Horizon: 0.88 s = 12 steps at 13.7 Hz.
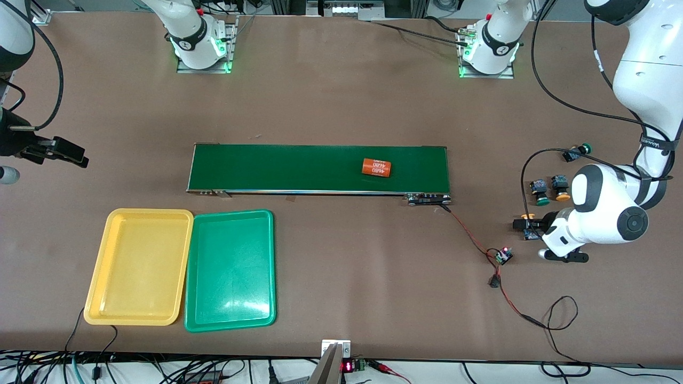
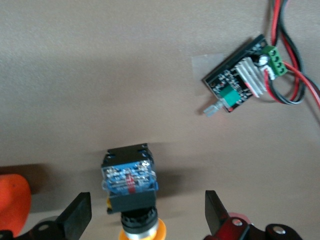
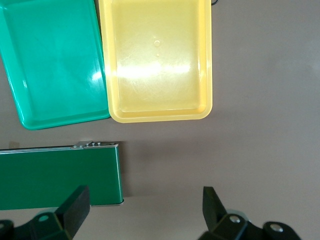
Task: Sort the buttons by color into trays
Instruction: 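Grasp the yellow-capped button by its blue base with the left gripper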
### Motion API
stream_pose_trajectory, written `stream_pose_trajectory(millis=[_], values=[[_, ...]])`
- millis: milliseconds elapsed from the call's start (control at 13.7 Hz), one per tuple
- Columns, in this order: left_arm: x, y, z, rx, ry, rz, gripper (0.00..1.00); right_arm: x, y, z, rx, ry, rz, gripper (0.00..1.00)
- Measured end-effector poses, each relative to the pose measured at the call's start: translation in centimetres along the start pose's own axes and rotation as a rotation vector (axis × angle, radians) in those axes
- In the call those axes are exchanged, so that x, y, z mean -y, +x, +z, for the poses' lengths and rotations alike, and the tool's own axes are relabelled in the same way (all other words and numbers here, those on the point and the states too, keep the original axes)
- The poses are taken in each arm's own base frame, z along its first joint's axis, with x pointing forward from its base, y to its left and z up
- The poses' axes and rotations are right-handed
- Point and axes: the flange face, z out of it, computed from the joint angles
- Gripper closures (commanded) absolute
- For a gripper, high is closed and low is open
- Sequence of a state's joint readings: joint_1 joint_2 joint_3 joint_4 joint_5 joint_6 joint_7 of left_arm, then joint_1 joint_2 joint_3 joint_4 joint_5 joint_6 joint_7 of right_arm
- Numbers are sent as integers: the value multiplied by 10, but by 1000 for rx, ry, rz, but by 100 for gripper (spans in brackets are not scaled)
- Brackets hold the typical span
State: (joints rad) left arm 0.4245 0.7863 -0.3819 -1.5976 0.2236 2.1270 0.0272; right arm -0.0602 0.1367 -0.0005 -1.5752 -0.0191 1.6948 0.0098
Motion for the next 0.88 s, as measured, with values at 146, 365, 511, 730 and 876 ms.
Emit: stream_pose_trajectory(millis=[146,365,511,730,876], values=[[4,3,1,-22,13,3,30,0,1,3,4,0,-6,0],[6,4,3,-27,13,2,67,0,2,5,8,0,-7,0],[6,4,3,-26,13,1,83,1,2,5,9,0,-7,0],[5,4,2,-24,13,-2,91,1,2,5,9,0,-9,0],[3,2,2,7,11,-21,91,1,2,5,8,0,-9,0]])
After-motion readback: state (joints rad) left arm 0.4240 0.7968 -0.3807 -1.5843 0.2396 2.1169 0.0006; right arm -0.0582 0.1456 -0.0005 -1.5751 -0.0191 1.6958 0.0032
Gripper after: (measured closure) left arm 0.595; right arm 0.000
